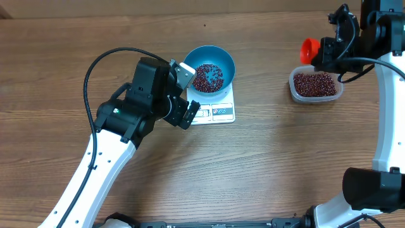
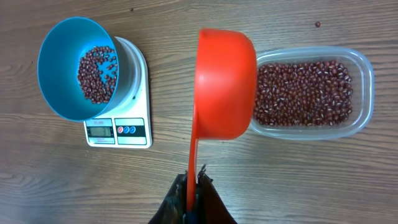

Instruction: Scoop item into bowl and weigh 150g on scale

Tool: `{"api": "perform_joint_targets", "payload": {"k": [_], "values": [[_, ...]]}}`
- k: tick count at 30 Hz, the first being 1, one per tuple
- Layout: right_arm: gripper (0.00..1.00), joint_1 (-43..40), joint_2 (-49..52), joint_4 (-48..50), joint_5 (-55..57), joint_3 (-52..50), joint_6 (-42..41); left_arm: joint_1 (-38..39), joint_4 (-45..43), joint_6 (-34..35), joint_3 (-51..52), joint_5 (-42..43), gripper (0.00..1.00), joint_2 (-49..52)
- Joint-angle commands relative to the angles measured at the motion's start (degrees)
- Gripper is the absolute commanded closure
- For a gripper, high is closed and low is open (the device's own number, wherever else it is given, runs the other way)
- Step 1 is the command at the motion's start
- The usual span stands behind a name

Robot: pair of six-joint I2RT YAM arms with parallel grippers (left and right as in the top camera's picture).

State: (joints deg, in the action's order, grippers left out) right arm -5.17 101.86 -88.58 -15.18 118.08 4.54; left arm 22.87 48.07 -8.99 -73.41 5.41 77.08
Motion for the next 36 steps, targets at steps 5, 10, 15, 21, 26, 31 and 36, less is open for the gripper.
{"api": "perform_joint_targets", "payload": {"k": [5,10,15,21,26,31,36], "values": [[0.96,-3.4,0.0,1.1,2.4,-3.9,0.5,0.0,-0.1,0.7,0.3,0.6,0.00,0.5],[0.96,-8.3,0.0,1.6,2.5,-7.9,2.7,0.0,-0.1,0.6,0.3,0.6,0.00,0.5],[0.96,-11.7,0.0,2.8,3.5,-11.5,4.5,0.0,-0.1,0.6,0.3,0.6,0.01,0.5],[0.96,-11.9,0.1,7.6,3.6,-17.2,8.0,0.0,-0.1,0.7,0.3,0.6,0.00,0.5],[0.96,-10.5,0.2,15.3,8.7,-23.9,9.2,0.0,-0.1,0.7,0.3,0.6,0.01,0.5],[0.96,-10.3,0.4,21.3,9.8,-28.2,9.0,0.0,-0.1,0.7,0.3,0.6,0.00,0.5],[0.96,-10.3,0.5,25.9,9.6,-33.2,8.5,0.0,-0.1,0.6,0.3,0.6,0.00,0.5]]}}
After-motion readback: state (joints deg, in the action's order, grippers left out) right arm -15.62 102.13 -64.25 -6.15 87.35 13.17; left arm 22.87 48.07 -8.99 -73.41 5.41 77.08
